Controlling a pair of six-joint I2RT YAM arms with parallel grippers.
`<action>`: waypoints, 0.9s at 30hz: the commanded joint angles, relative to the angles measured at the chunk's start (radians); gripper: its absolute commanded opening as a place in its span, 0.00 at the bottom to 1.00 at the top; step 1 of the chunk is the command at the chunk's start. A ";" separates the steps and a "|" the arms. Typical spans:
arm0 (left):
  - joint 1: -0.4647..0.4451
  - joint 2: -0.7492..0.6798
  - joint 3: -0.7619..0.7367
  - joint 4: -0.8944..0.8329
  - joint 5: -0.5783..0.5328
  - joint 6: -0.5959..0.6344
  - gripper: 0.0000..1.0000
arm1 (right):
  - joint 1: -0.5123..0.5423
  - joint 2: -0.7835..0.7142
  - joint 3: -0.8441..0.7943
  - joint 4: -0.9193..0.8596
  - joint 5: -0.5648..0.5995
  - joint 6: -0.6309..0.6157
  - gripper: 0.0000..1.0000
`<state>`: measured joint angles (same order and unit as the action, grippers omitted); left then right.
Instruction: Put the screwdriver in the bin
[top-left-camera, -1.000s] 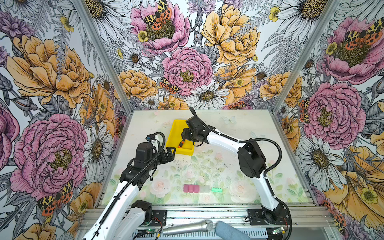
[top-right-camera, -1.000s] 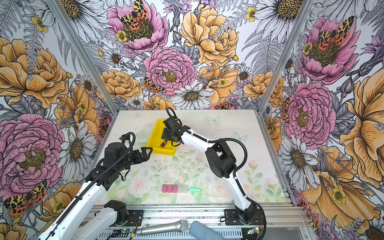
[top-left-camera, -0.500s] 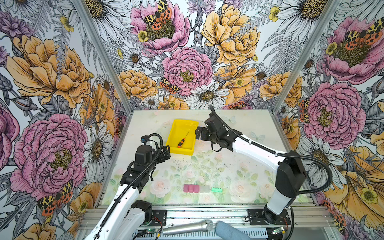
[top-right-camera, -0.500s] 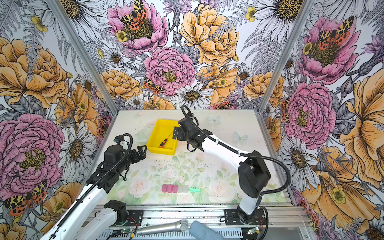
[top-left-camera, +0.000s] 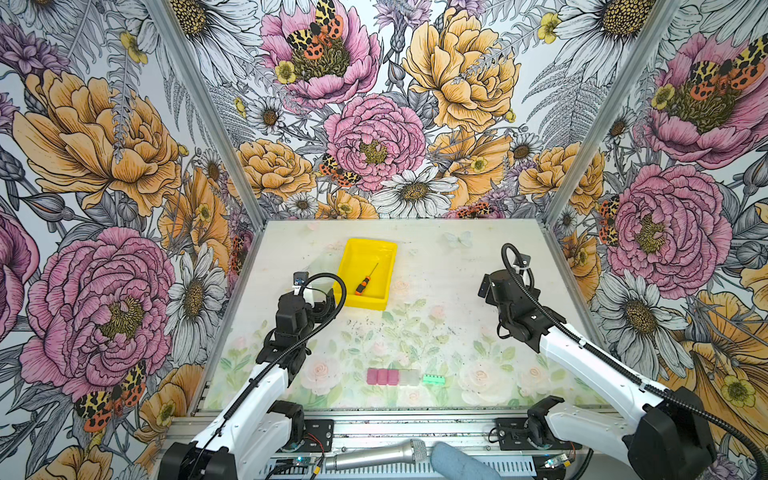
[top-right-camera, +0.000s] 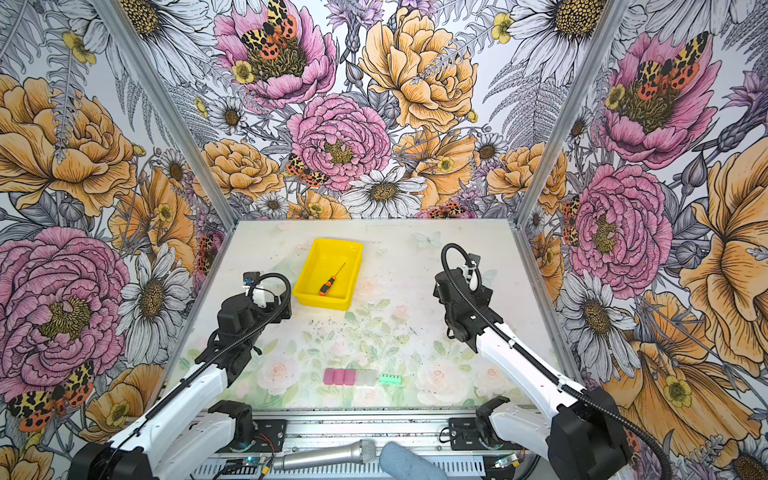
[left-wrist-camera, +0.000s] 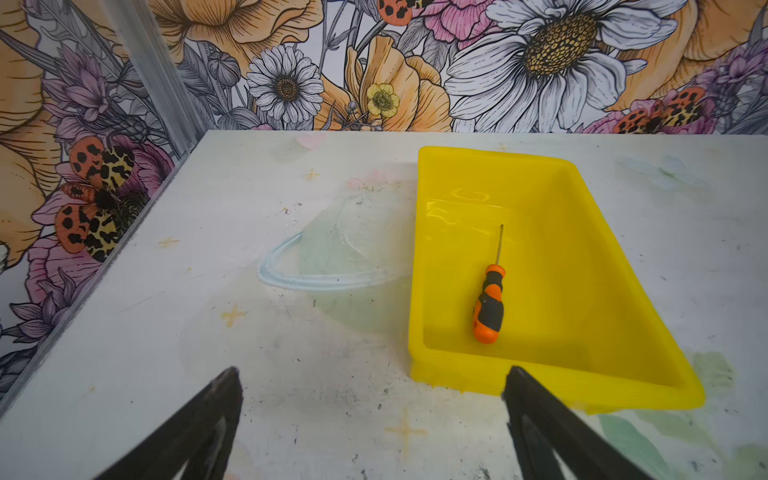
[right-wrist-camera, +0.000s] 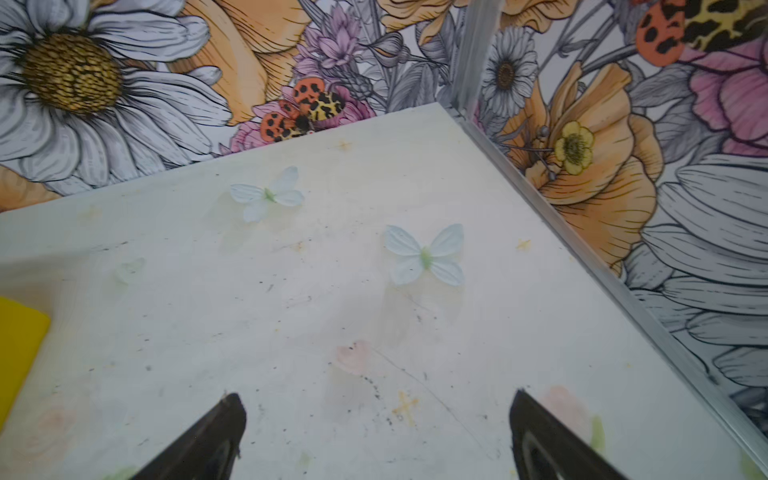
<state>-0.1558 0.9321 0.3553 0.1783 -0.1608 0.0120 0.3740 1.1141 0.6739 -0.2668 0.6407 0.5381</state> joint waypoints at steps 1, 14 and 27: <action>0.044 0.082 -0.016 0.258 -0.041 0.097 0.99 | -0.079 -0.050 -0.135 0.272 -0.028 -0.165 0.99; 0.116 0.441 0.022 0.605 0.026 0.043 0.99 | -0.265 0.177 -0.190 0.691 -0.256 -0.413 0.99; 0.177 0.608 0.008 0.773 0.096 -0.013 0.99 | -0.343 0.385 -0.170 0.909 -0.397 -0.465 0.99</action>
<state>0.0093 1.5425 0.3714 0.8749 -0.1108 0.0250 0.0517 1.4647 0.4938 0.5335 0.2924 0.0872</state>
